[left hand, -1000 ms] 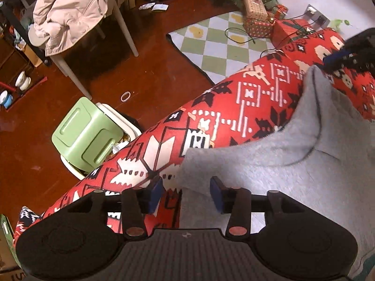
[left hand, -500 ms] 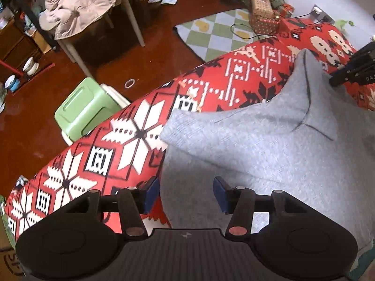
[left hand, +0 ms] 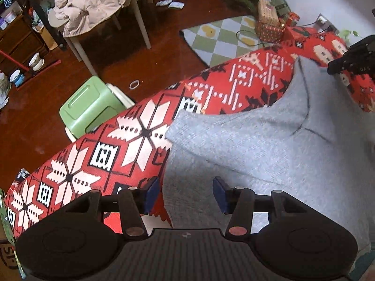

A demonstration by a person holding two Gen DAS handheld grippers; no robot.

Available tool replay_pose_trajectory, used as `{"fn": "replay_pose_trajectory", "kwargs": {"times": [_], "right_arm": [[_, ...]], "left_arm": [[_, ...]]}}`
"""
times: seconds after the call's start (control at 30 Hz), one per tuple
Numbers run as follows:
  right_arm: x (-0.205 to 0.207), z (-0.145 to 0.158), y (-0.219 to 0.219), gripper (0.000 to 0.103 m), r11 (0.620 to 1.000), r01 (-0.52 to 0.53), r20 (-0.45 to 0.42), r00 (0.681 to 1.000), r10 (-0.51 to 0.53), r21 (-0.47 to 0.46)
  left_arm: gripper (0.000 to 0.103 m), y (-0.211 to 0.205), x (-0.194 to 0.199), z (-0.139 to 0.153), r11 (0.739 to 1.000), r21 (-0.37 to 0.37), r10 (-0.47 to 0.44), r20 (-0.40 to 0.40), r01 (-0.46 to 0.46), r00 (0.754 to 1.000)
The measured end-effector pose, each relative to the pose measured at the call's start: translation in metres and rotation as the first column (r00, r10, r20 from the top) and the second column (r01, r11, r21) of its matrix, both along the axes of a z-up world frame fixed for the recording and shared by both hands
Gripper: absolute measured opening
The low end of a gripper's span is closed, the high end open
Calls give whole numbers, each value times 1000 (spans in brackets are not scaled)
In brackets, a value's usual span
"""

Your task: Fold clothes

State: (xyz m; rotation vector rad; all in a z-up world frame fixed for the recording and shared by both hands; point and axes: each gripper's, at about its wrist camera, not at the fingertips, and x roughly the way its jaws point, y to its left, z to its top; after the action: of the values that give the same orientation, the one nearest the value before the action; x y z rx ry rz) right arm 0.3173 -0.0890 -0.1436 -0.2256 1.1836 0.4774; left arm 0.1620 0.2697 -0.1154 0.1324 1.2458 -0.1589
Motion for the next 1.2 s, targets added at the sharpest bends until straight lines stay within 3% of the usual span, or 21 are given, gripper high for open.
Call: {"fn": "replay_pose_trajectory", "kwargs": {"times": [0.13,0.23,0.33,0.5,0.63,0.83,0.97,1.0,1.03,1.1,1.2], "right_arm": [[-8,14,-38,13,984,165,-5,986,-165,71],[-19,9,-47,15,983,175,-13,985,-175,63],[-22,0,-43,15,978,187,-25,982,-186,95],[-27,-14,-37,15,954,251,-24,968,-251,166],[-37,-19,-20,15,964,214,-1,976,-217,157],[-54,-19,9,16,994,102,98,990,-105,27],[-52,-17,5,13,989,139,72,987,-142,45],[-51,-17,3,7,987,148,62,987,-152,57],[-51,-17,2,5,986,151,61,986,-155,63],[-51,-16,1,4,987,149,72,986,-153,59],[-52,-10,-5,3,987,159,130,979,-160,23]], "left_arm": [[47,-14,11,16,999,-39,-18,55,20,998],[46,-37,33,24,995,-85,-42,92,50,995],[38,-67,61,26,987,-129,-78,119,93,990],[38,-119,107,19,965,-208,-132,131,157,983],[38,-151,133,6,949,-238,-182,117,205,976],[39,-184,154,-17,928,-228,-284,71,293,956],[39,-191,159,-27,922,-216,-319,49,322,947],[39,-191,159,-28,920,-218,-322,52,326,945],[37,-191,158,-28,918,-219,-326,54,330,944],[9,-191,157,-29,915,-221,-332,60,337,941],[8,-192,156,-31,910,-225,-342,69,349,937]]}}
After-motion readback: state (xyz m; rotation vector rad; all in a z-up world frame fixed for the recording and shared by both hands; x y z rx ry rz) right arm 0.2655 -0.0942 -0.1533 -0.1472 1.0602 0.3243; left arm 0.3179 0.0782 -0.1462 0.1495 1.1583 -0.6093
